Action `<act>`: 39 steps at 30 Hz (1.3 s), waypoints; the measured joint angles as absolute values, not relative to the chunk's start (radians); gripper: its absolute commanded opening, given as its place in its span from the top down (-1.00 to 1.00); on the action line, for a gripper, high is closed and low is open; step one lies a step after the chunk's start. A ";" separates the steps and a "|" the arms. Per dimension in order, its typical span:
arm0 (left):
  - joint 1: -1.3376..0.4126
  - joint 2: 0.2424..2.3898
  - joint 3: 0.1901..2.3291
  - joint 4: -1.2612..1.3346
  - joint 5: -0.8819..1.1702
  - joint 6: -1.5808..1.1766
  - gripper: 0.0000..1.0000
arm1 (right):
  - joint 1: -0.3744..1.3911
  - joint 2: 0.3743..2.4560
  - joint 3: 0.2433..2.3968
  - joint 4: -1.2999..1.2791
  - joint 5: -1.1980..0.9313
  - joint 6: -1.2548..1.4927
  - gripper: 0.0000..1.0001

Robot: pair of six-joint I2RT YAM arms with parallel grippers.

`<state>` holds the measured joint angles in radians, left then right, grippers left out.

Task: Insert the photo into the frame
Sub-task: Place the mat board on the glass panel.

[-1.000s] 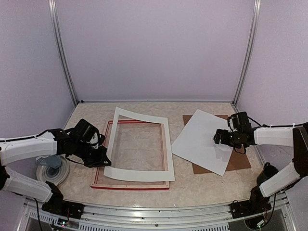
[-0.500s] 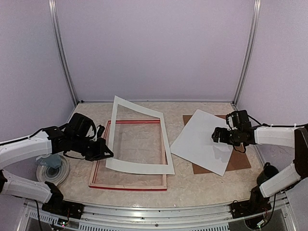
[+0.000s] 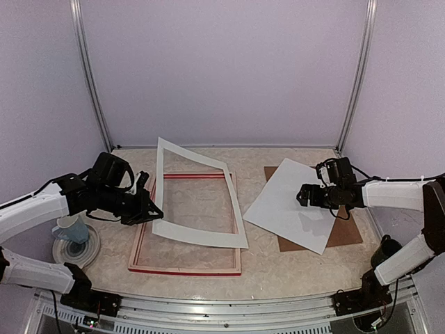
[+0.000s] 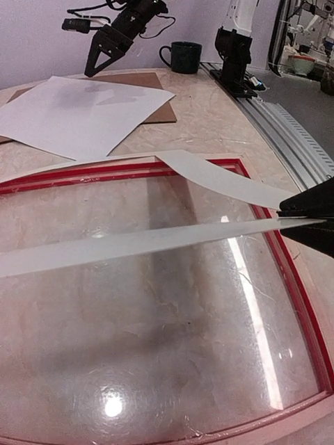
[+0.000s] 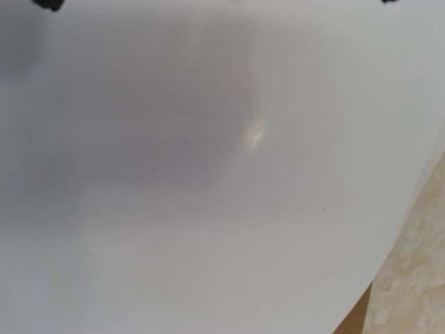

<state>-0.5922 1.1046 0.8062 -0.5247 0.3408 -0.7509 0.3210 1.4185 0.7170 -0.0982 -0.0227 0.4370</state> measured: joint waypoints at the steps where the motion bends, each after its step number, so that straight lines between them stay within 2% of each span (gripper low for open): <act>1: -0.590 1.108 0.812 -0.545 0.341 -0.744 0.89 | 0.322 1.419 0.717 -0.099 -0.023 0.437 -0.98; 18: -0.512 1.245 0.872 -0.849 0.313 -0.570 0.88 | 0.336 1.419 0.717 -0.098 -0.022 0.423 -0.98; 30: -0.483 1.300 0.893 -0.903 0.205 -0.506 0.88 | 0.337 1.420 0.717 -0.098 -0.021 0.408 -0.98; 39: -0.480 1.320 0.893 -0.907 0.200 -0.484 0.89 | 0.337 1.422 0.717 -0.098 -0.019 0.407 -0.98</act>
